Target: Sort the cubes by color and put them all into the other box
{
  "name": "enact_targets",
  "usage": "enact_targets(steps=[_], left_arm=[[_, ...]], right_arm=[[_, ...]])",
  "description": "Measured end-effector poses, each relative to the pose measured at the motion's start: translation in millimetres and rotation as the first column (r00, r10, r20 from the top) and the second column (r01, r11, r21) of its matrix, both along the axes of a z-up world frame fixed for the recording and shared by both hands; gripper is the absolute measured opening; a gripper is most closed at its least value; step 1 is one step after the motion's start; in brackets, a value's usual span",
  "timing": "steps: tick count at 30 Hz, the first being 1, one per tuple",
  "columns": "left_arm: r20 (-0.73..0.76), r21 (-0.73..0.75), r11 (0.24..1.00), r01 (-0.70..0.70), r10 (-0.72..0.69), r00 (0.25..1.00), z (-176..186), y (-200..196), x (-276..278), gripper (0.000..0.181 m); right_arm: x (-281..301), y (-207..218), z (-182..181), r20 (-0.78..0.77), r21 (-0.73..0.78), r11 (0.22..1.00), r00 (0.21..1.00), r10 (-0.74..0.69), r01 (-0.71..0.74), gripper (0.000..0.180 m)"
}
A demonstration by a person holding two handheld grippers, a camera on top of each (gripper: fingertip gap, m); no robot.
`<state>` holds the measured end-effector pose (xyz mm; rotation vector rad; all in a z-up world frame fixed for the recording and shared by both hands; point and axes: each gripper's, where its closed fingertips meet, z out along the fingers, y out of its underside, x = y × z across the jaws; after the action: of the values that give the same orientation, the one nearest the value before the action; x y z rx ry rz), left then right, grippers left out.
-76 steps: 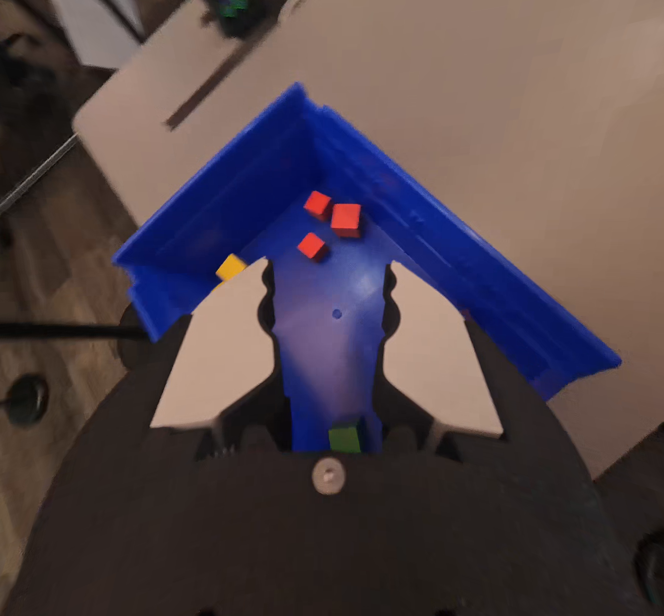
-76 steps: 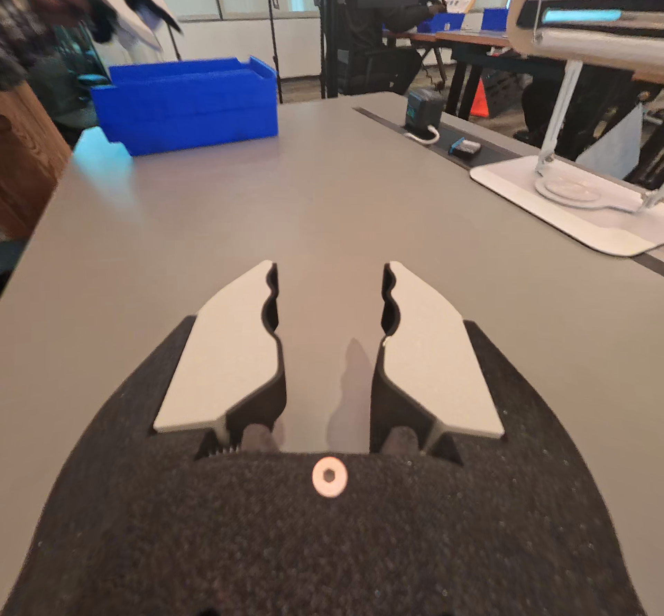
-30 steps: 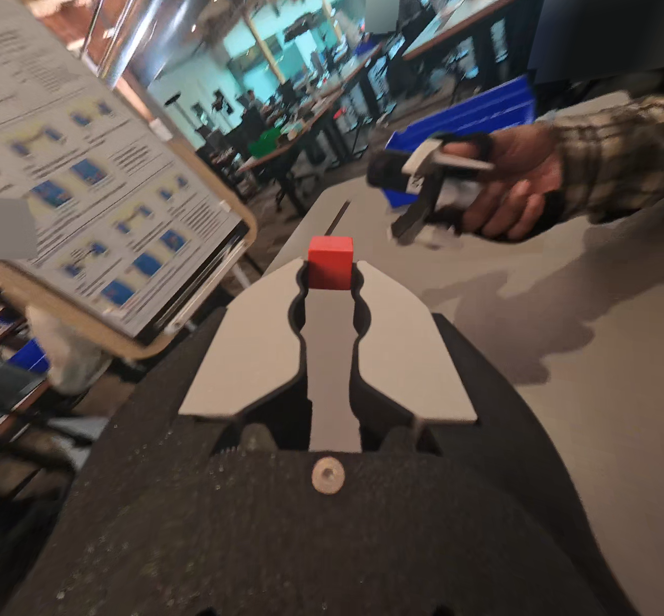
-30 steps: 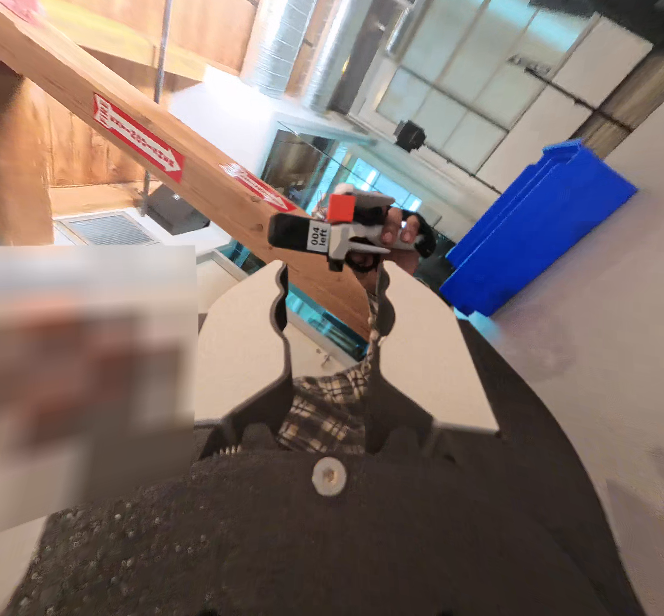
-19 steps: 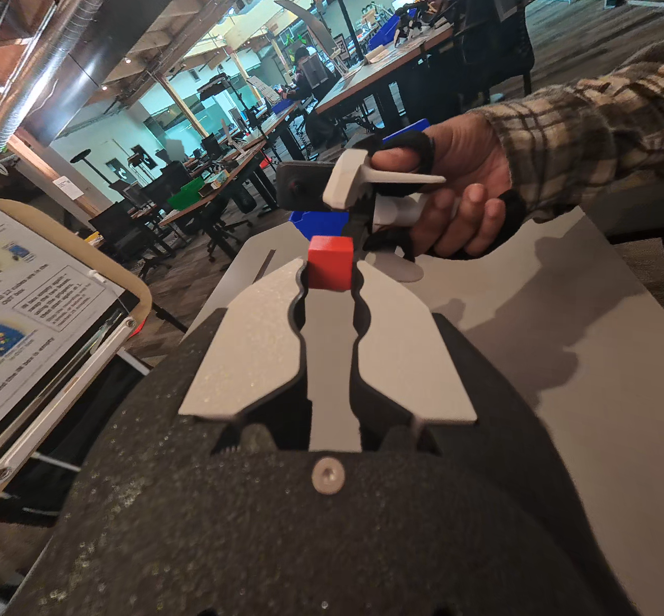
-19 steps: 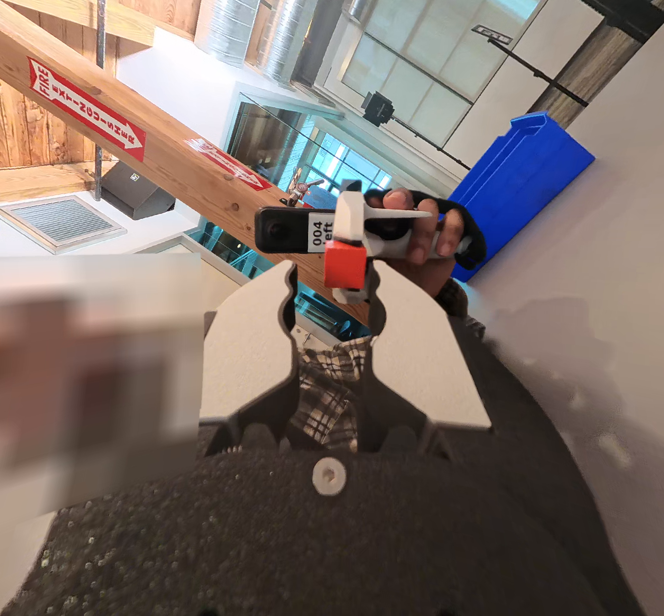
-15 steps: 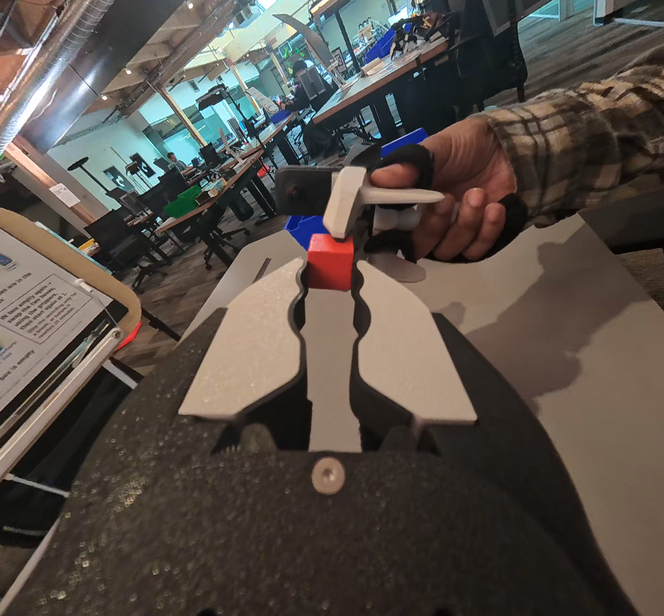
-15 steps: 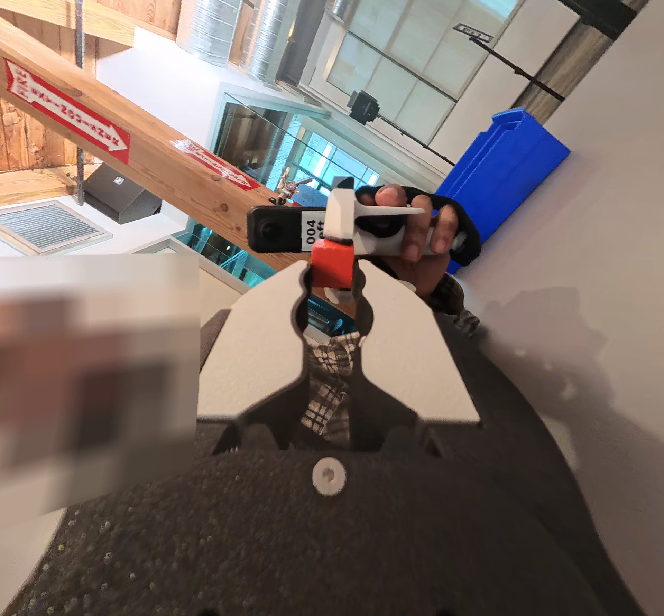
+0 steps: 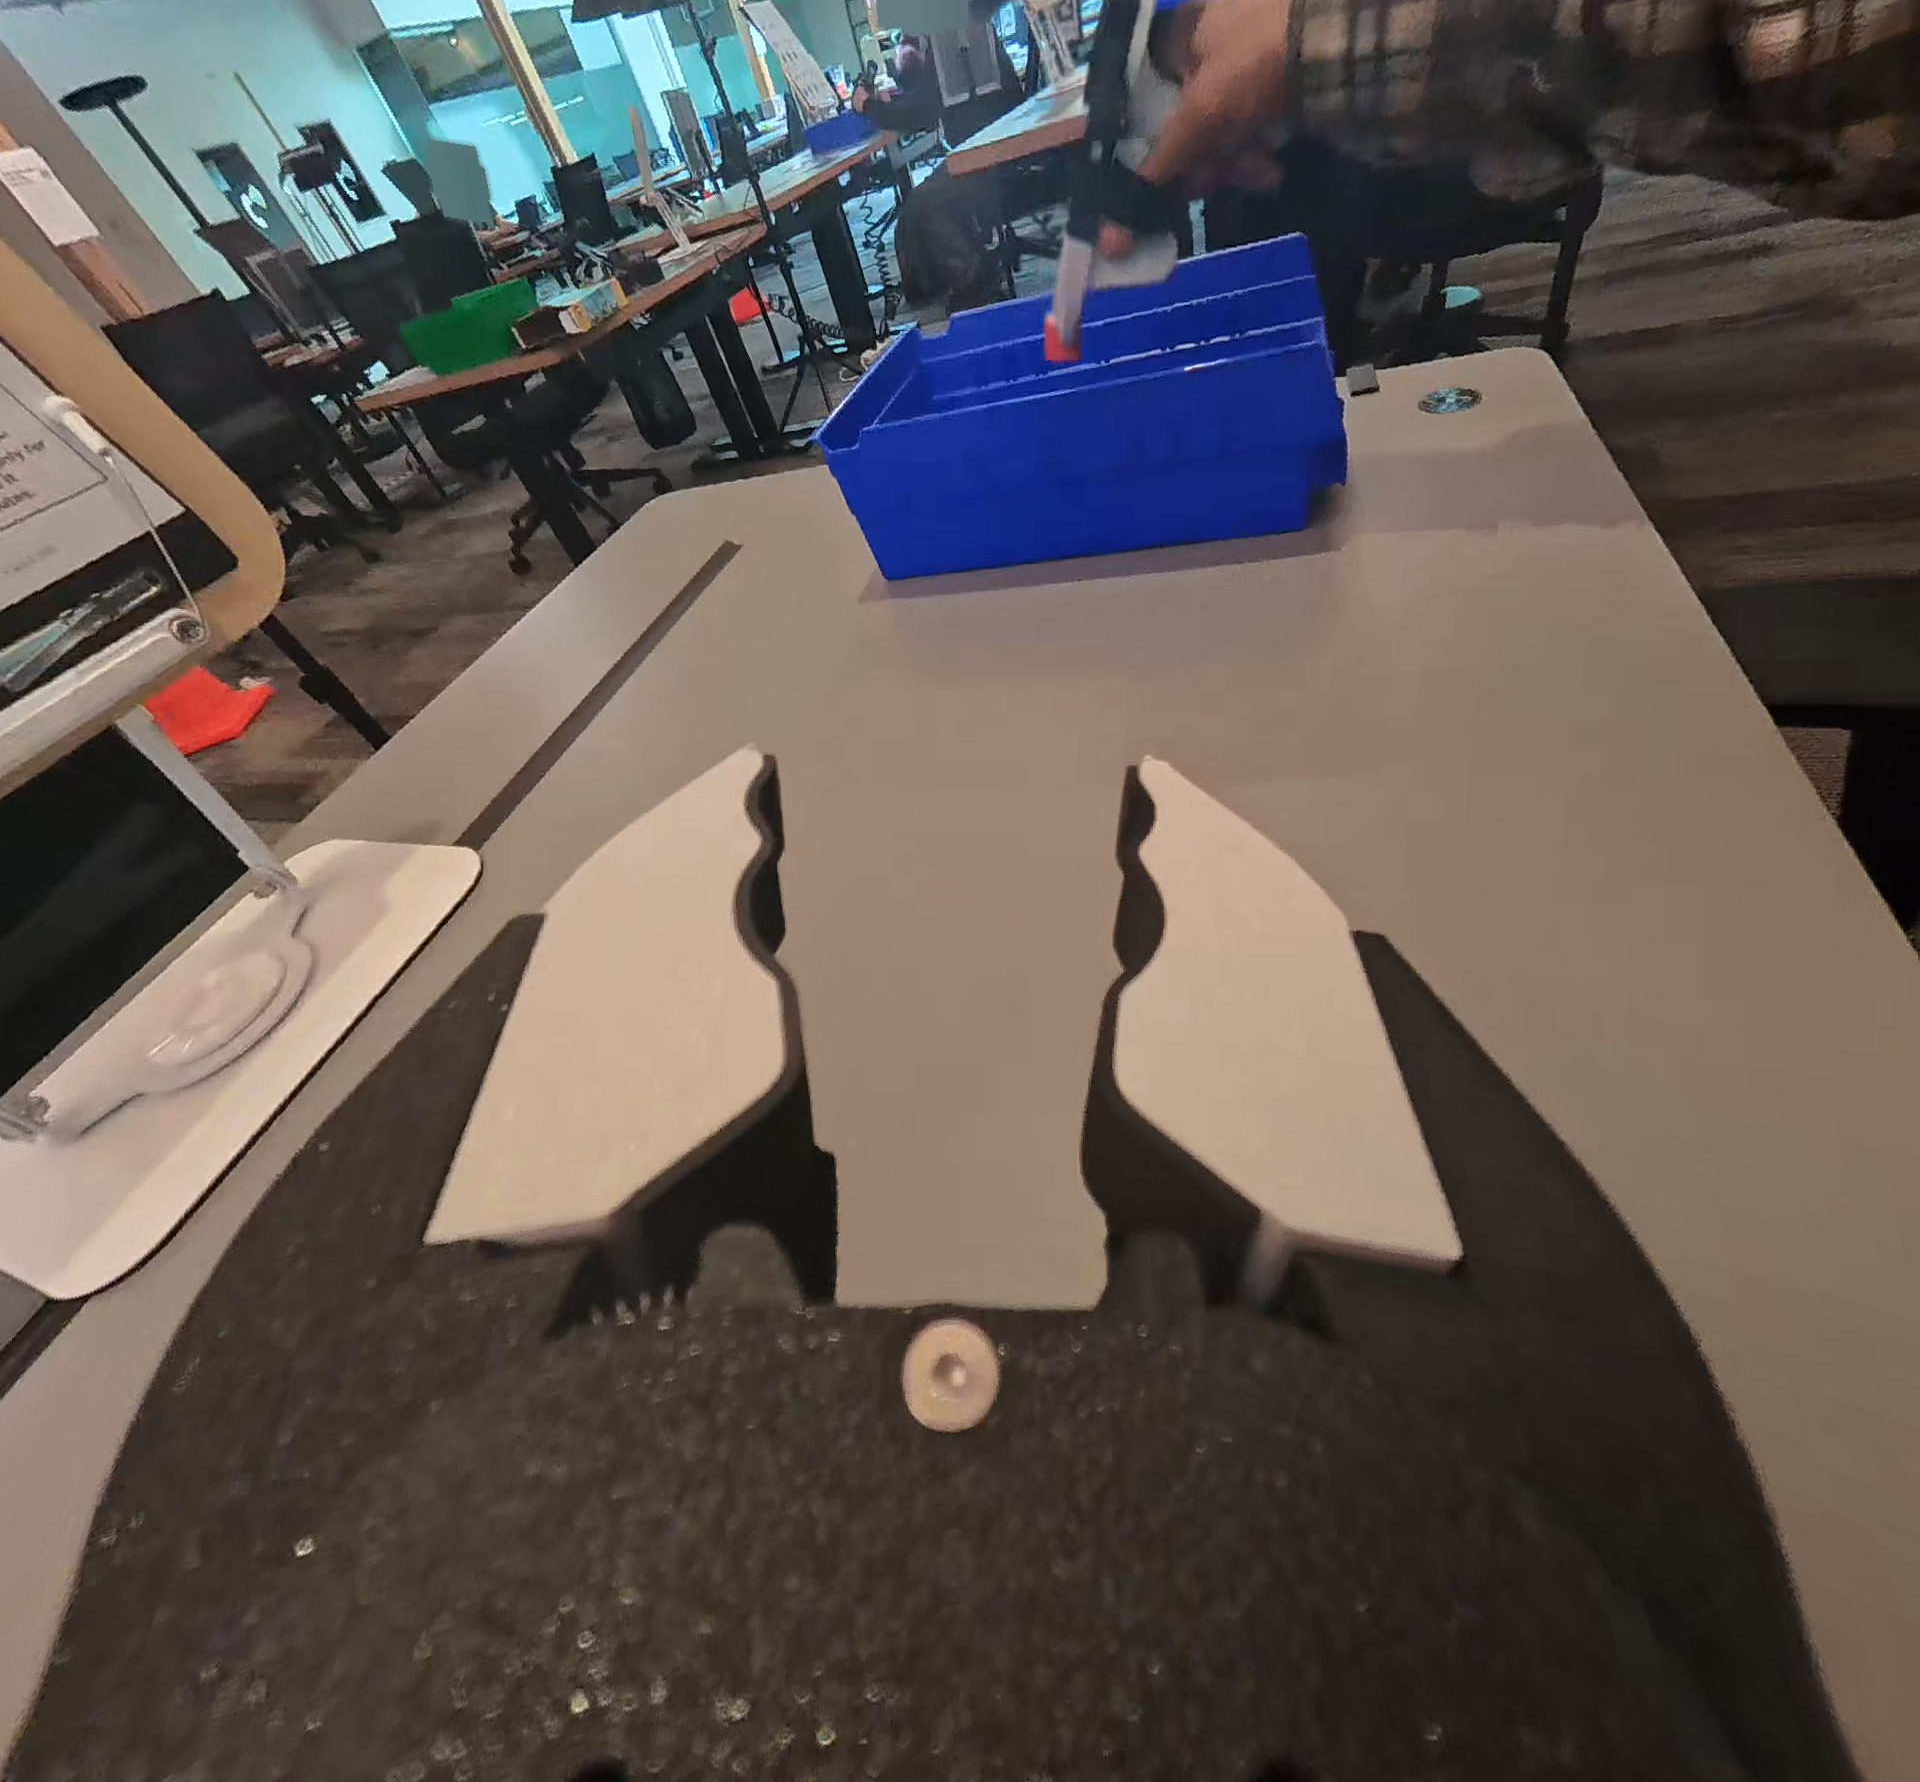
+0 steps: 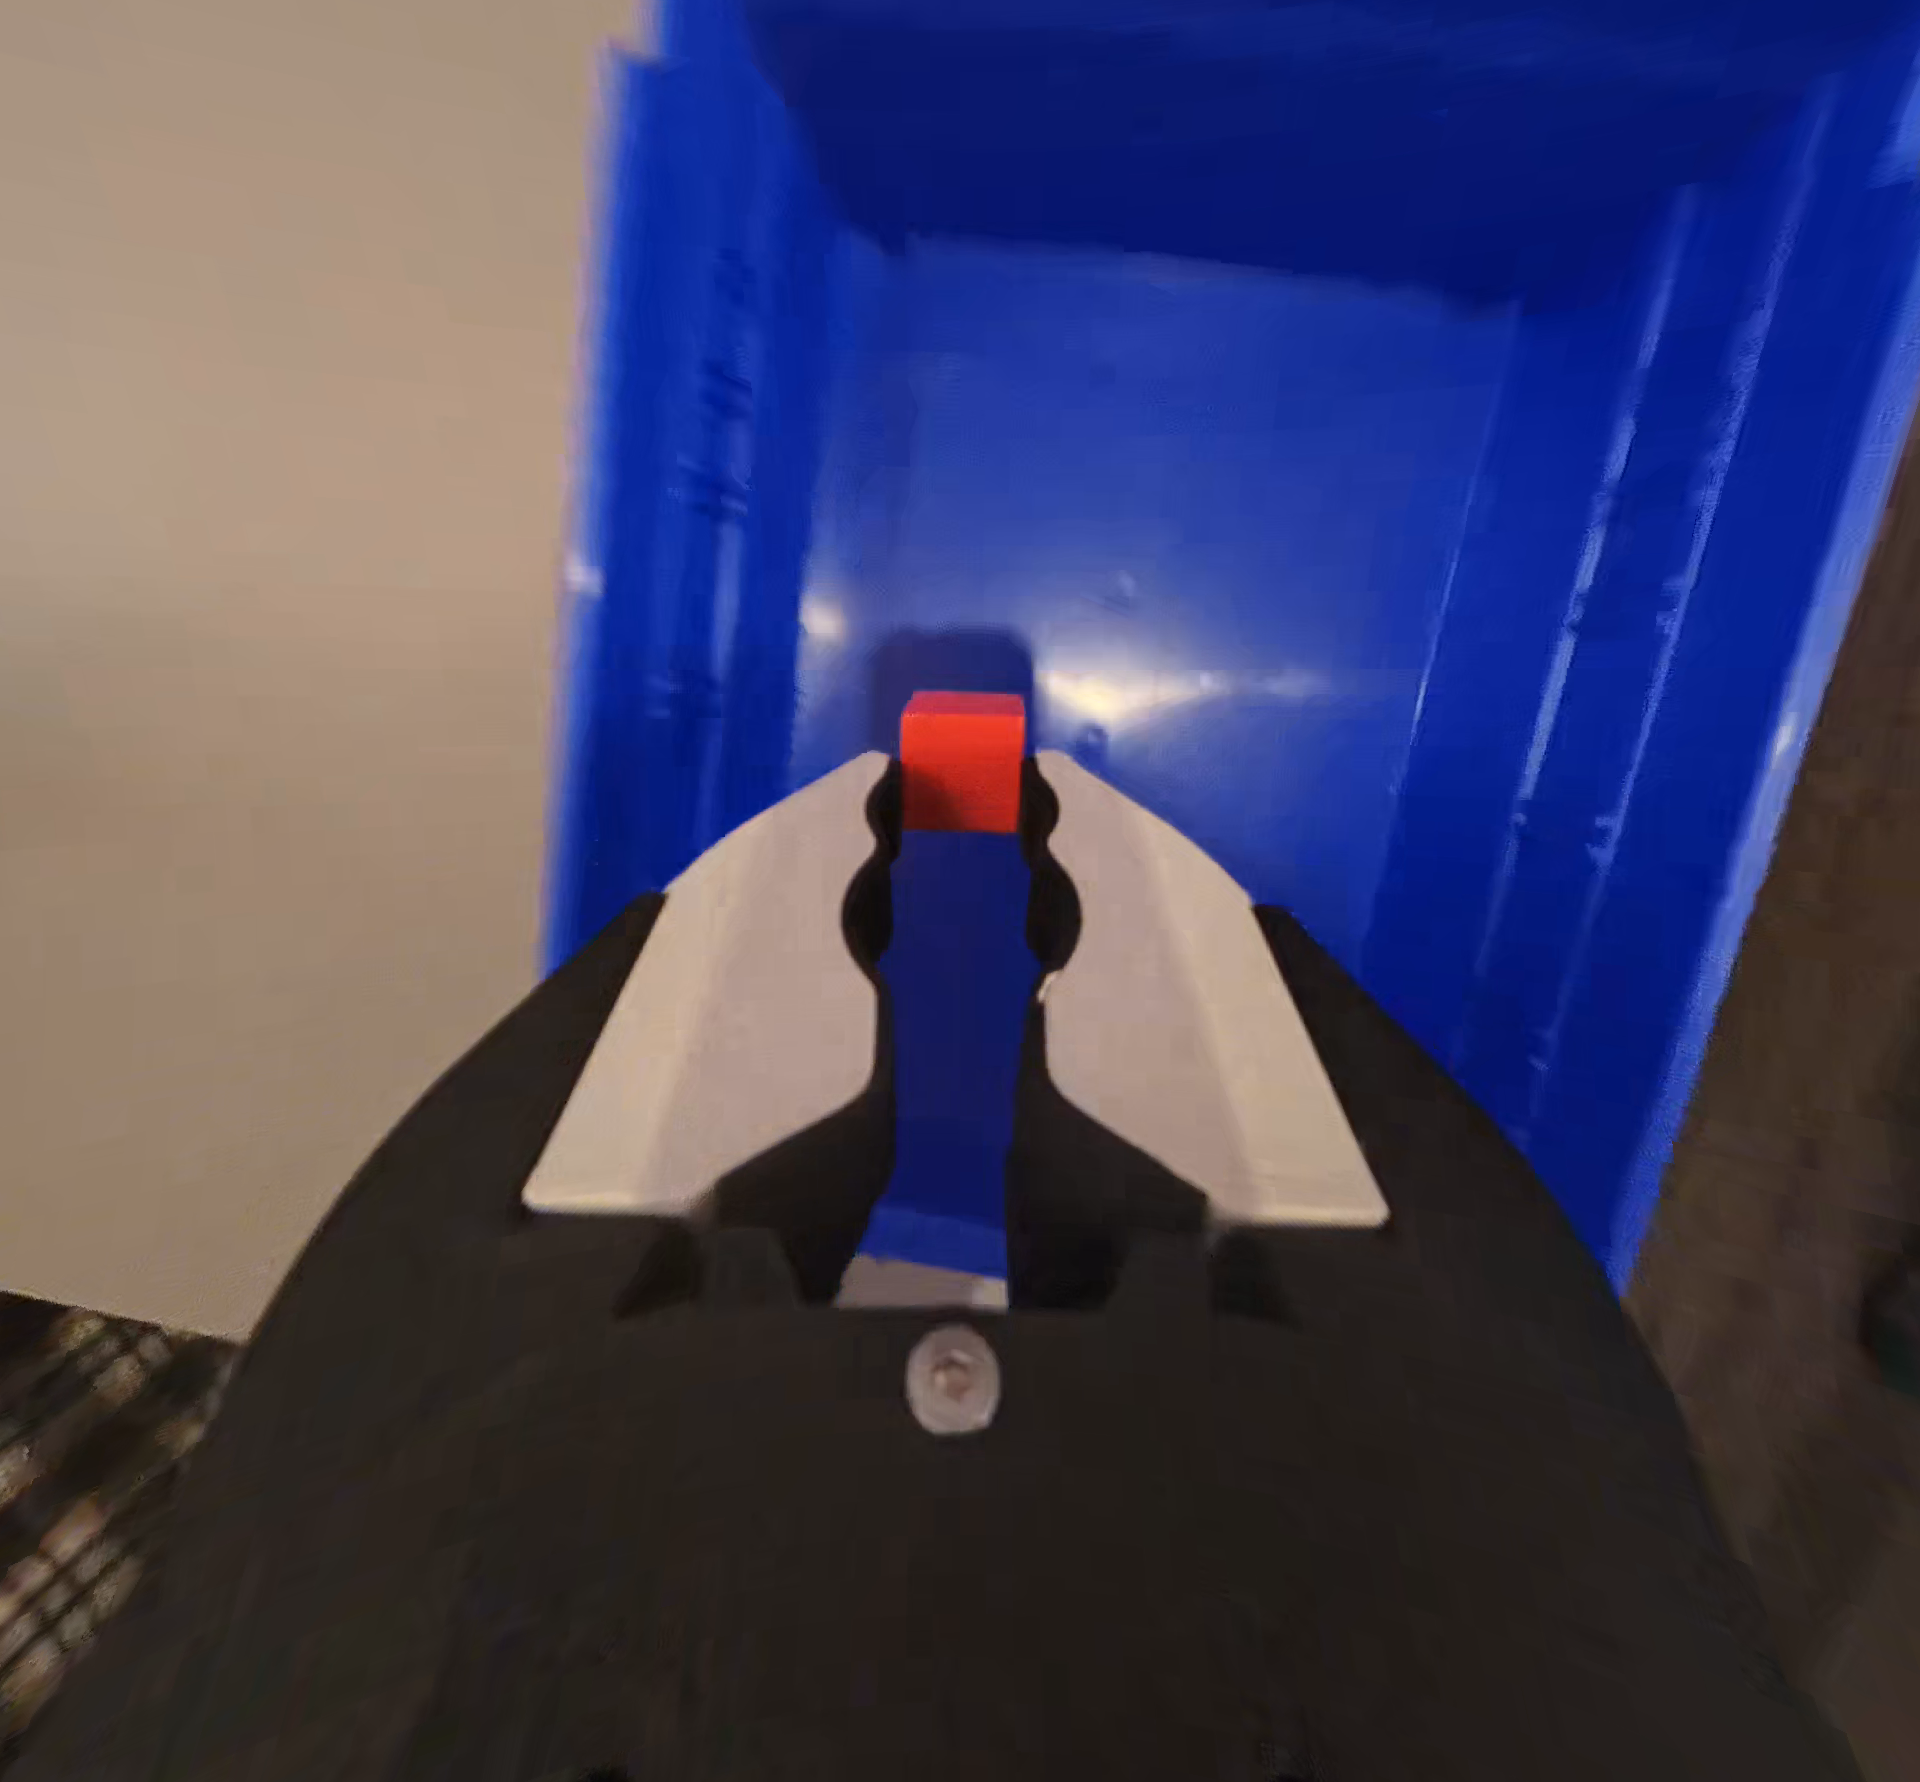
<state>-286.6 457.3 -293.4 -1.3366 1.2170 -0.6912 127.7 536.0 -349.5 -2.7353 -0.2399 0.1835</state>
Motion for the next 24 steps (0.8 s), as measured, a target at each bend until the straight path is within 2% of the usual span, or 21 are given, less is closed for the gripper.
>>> enact_targets(steps=[4, 7, 12, 13, 16, 19, 22, 24], left_arm=[[-0.03, 0.026, 1.0, 0.003, -0.002, 1.0, -5, -1, 2, 0.055], [-0.055, 0.029, 1.0, 0.007, -0.005, 0.998, -12, -2, 3, 0.054], [-0.08, 0.037, 0.999, 0.01, -0.007, 0.997, -16, -2, 3, 0.054], [-0.072, 0.032, 0.999, 0.005, -0.003, 0.997, -15, -1, 2, 0.057], [-0.035, 0.012, 1.0, -0.02, 0.02, 0.999, -9, 4, -3, 0.062], [-0.004, 0.001, 0.999, -0.048, 0.048, 0.999, -3, 10, -10, 0.065], [0.008, 0.001, 0.996, -0.086, 0.086, 0.996, 3, 15, -18, 0.068], [0.021, 0.005, 0.993, -0.118, 0.117, 0.993, 11, 15, -27, 0.069]], right_arm=[[27, 4, -52, 0.125, -0.132, 0.991, 0.992, -0.003, 0.02, 0.022], [30, 5, -76, 0.133, -0.209, 0.977, 0.991, -0.013, 0.041, 0.022], [31, 1, -90, 0.094, -0.263, 0.96, 0.993, -0.07, 0.093, 0.022], [32, 2, -86, 0.087, -0.25, 0.963, 0.993, -0.078, 0.098, 0.031], [32, 9, -49, 0.059, -0.149, 0.983, 0.993, -0.099, 0.106, 0.058], [11, 22, 24, -0.035, 0.099, 0.992, 0.996, -0.08, 0.083, 0.073], [-35, 20, 109, -0.118, 0.423, 0.906, 0.992, 0.047, 0.007, 0.074], [-76, 4, 148, -0.149, 0.569, 0.821, 0.975, 0.162, -0.05, 0.075]])
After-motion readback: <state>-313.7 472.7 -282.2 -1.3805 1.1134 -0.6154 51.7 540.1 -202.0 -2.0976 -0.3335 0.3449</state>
